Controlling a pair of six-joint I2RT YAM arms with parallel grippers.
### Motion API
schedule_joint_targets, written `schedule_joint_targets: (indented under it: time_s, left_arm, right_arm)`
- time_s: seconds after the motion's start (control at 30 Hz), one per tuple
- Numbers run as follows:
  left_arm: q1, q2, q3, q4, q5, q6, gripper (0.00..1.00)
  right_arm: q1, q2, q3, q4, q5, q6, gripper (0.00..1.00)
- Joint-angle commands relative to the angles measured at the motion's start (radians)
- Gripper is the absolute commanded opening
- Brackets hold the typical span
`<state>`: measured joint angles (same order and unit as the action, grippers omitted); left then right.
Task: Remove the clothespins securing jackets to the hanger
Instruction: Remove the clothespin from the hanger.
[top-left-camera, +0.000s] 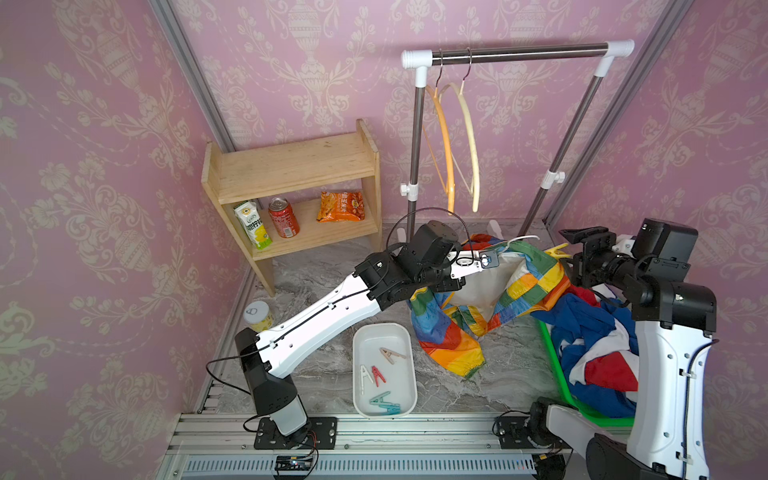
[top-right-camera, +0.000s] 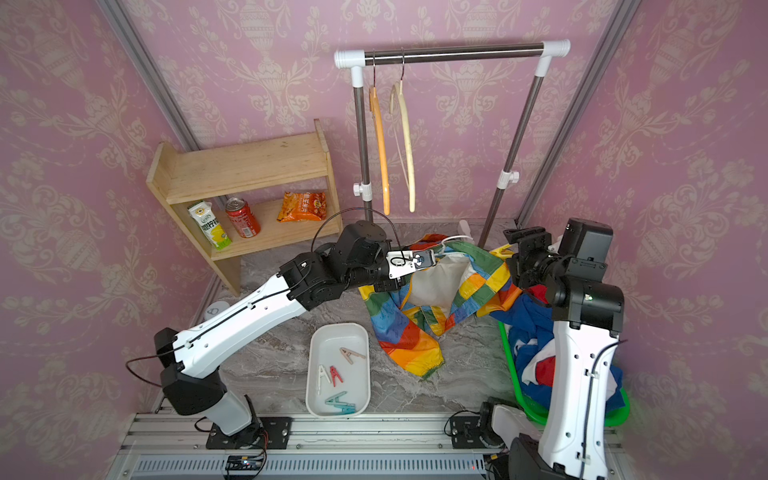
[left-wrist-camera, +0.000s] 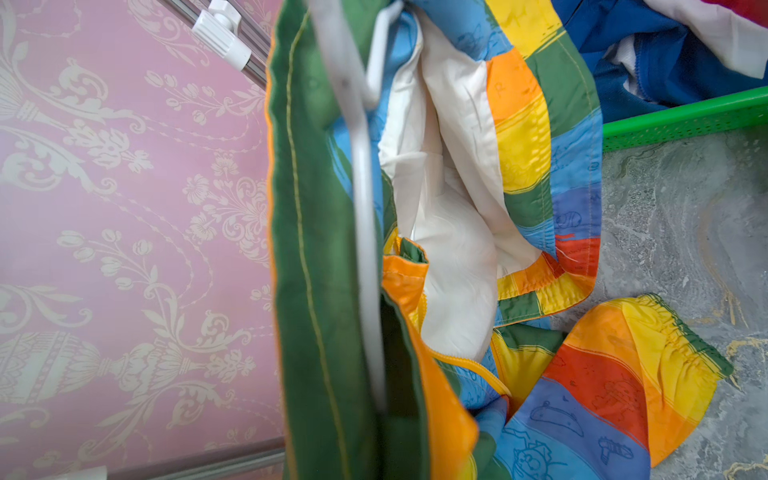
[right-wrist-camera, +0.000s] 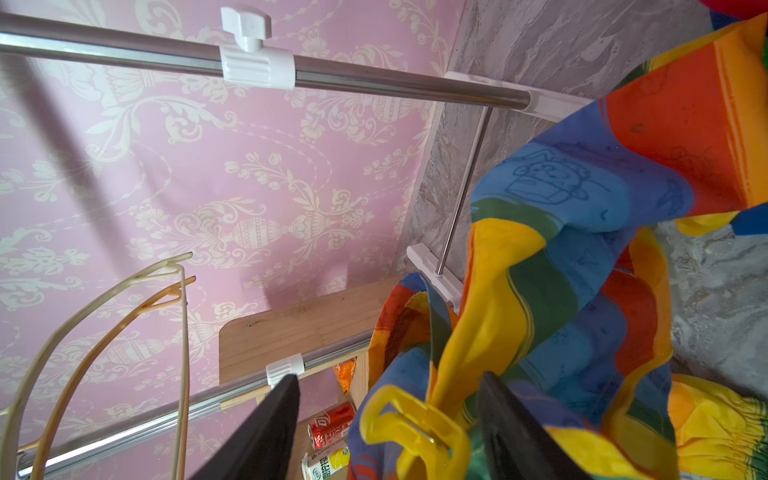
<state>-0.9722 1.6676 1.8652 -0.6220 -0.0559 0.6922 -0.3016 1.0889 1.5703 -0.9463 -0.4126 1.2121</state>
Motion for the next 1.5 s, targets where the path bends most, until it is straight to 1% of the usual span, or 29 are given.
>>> schedule_joint_targets:
  time_s: [0.0, 0.1, 0.27, 0.37, 0.5, 0.67, 0.77, 0.8, 1.07, 1.3, 1.37, 1.47]
  left_arm:
    - [-0.008, -0.031, 0.005, 0.067, -0.024, 0.024, 0.00]
    - [-0.008, -0.030, 0.006, 0.062, -0.023, 0.024, 0.00]
    - [-0.011, -0.025, 0.009, 0.062, -0.026, 0.025, 0.00]
    - [-0.011, -0.020, 0.014, 0.058, -0.024, 0.026, 0.00]
    - [-0.013, -0.009, 0.018, 0.053, -0.035, 0.032, 0.00]
    - [-0.015, -0.004, 0.023, 0.051, -0.038, 0.033, 0.00]
    - [-0.017, -0.001, 0.028, 0.050, -0.036, 0.030, 0.00]
    - [-0.017, -0.002, 0.029, 0.050, -0.032, 0.028, 0.00]
    - [-0.019, 0.022, 0.053, 0.032, -0.035, 0.024, 0.00]
    - [-0.019, 0.041, 0.087, 0.007, -0.034, 0.012, 0.00]
    - [-0.019, 0.046, 0.101, 0.003, -0.043, 0.004, 0.00]
    - [-0.019, 0.086, 0.163, -0.024, -0.071, -0.018, 0.00]
  right_arm:
    - [-0.012, -0.013, -0.022, 0.022, -0.007, 0.017, 0.67]
    - [-0.019, -0.016, -0.037, 0.035, -0.018, 0.020, 0.62]
    - [-0.022, -0.024, -0.063, 0.055, -0.017, 0.032, 0.44]
    - [-0.025, -0.024, -0.068, 0.059, -0.026, 0.033, 0.38]
    - [-0.031, -0.028, -0.073, 0.063, -0.032, 0.033, 0.26]
    - [-0.037, -0.034, -0.091, 0.067, -0.035, 0.034, 0.16]
    - [-0.042, -0.041, -0.102, 0.075, -0.035, 0.036, 0.02]
    - [-0.043, -0.041, -0.102, 0.078, -0.035, 0.034, 0.00]
    - [-0.062, -0.067, -0.084, 0.118, -0.018, 0.038, 0.00]
    - [-0.116, -0.069, 0.074, 0.089, 0.072, -0.026, 0.00]
    - [-0.123, -0.064, 0.105, 0.083, 0.076, -0.038, 0.00]
    - [-0.123, -0.074, 0.129, 0.076, 0.078, -0.077, 0.00]
